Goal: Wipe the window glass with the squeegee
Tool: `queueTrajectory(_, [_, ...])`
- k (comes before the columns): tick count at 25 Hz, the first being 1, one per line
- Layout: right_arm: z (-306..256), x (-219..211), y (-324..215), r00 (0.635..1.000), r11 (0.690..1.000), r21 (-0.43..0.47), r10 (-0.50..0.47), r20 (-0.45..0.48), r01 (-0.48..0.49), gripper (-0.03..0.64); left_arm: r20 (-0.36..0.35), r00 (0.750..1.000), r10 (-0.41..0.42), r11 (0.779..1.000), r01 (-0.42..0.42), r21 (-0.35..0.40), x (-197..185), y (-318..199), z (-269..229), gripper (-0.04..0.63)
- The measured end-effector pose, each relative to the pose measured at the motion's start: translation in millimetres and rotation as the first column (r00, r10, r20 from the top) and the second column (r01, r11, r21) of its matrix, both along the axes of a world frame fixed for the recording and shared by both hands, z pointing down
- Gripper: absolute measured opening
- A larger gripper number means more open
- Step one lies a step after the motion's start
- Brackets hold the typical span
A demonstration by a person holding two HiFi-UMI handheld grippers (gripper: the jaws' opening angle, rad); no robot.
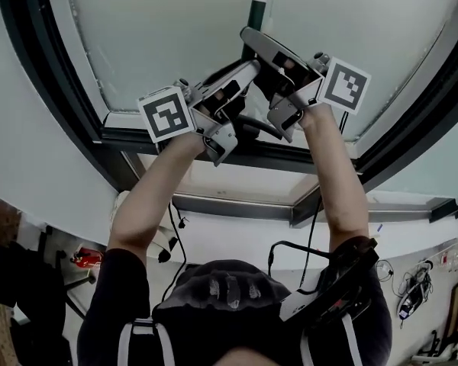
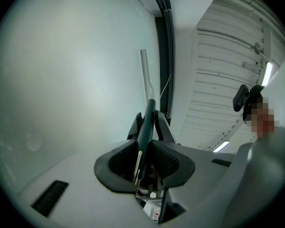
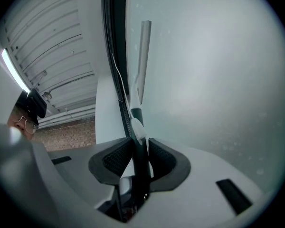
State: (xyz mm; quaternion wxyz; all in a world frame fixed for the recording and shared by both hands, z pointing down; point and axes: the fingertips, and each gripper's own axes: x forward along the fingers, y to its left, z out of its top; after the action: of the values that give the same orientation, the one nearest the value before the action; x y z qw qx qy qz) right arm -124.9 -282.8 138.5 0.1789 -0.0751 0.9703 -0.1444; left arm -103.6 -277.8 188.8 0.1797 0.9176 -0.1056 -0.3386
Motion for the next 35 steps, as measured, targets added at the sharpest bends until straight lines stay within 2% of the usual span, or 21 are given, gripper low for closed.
queueTrajectory(12, [3.8, -1.5, -3.6, 1.0, 0.999, -0.038, -0.009, 0.002, 0.009, 0.104, -0.005, 1.0, 0.009, 0.998, -0.009, -0.068, -0.7, -2.8, 4.8, 0.101])
queueTrajectory(17, [4.4, -0.3, -6.1, 1.0, 0.997, -0.073, -0.005, 0.009, 0.006, 0.104, 0.044, 0.999, -0.029, 0.997, 0.032, -0.071, -3.5, -6.3, 5.7, 0.101])
queueTrajectory(35, [11.8, 2.5, -12.0, 0.998, 0.984, -0.175, -0.027, 0.063, 0.038, 0.104, 0.086, 0.996, -0.018, 0.986, 0.032, -0.162, -3.1, -6.9, 12.3, 0.101])
